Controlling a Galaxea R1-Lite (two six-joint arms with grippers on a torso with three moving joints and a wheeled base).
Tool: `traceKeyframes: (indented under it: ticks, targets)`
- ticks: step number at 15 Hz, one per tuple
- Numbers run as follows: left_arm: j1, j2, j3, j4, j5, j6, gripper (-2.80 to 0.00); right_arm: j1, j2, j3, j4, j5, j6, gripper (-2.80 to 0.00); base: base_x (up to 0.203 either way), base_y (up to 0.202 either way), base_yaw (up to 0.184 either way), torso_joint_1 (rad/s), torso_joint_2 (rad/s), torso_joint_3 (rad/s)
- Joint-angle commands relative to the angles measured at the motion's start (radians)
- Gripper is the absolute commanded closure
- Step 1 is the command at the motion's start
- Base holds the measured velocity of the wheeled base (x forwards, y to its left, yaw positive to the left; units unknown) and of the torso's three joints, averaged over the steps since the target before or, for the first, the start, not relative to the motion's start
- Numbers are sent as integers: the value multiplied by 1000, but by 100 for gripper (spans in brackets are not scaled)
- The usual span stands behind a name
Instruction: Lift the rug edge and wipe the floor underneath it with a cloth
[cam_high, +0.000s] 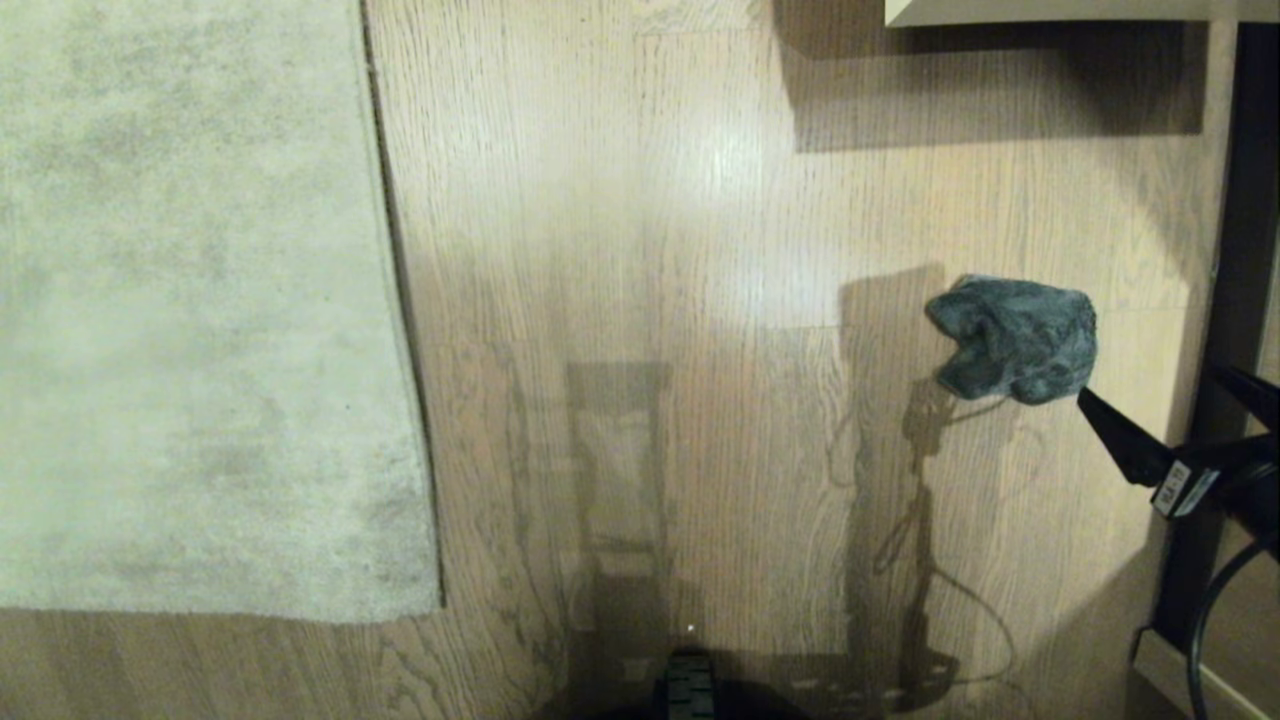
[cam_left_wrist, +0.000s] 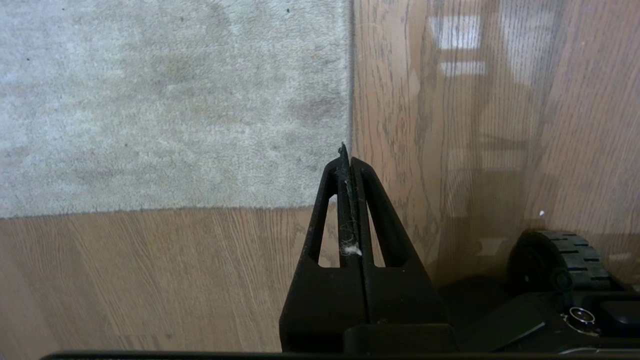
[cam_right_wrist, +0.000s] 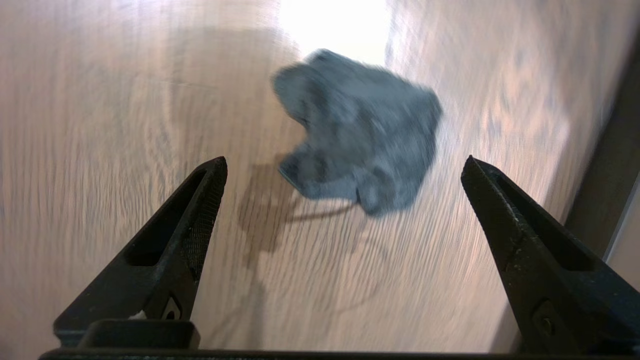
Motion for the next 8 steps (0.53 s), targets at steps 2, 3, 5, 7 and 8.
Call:
traceKeyframes:
  ticks: [2, 3, 5, 7, 8]
  targets:
    - [0, 1, 0, 0, 0, 0, 0, 28, -12, -8, -11, 112, -117, -280, 0, 0, 0, 0, 0, 0]
    - [0, 1, 0, 0, 0, 0, 0, 28, -11, -15, -10, 113, -116, -280, 0, 0, 0, 0, 0, 0]
    - [0, 1, 0, 0, 0, 0, 0, -1, -4, -18, -7, 111, -92, -280, 0, 0, 0, 0, 0, 0]
    - [0, 1, 0, 0, 0, 0, 0, -31, 0, -18, -2, 110, -70, -280, 0, 0, 0, 0, 0, 0]
    - [0, 1, 0, 0, 0, 0, 0, -37, 0, -17, -2, 110, -65, -280, 0, 0, 0, 0, 0, 0]
